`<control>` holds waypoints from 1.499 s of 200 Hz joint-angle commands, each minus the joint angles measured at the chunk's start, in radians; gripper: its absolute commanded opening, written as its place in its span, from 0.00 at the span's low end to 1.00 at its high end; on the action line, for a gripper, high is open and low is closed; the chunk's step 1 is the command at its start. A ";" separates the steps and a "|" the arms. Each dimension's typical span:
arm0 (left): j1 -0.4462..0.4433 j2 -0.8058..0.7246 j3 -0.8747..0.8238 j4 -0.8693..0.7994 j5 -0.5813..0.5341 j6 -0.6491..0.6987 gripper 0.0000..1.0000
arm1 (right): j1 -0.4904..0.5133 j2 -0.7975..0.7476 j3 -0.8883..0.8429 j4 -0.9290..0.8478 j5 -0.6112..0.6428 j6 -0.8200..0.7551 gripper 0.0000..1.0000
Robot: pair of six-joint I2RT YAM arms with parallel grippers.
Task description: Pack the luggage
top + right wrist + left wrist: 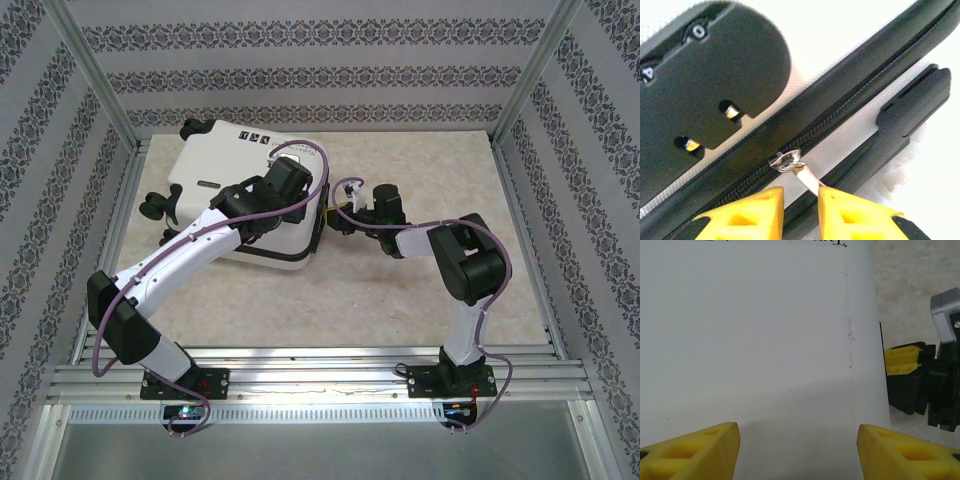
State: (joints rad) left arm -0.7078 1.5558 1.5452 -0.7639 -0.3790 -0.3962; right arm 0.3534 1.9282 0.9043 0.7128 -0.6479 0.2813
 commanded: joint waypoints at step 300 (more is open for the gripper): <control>-0.033 0.063 0.097 -0.090 -0.024 0.032 0.63 | 0.012 0.045 0.107 -0.089 -0.032 -0.007 0.21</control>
State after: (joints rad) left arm -0.7208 1.5974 1.6009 -0.8043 -0.3790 -0.3897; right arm 0.3431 1.9980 1.0279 0.5690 -0.6727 0.2783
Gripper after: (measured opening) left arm 0.632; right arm 0.233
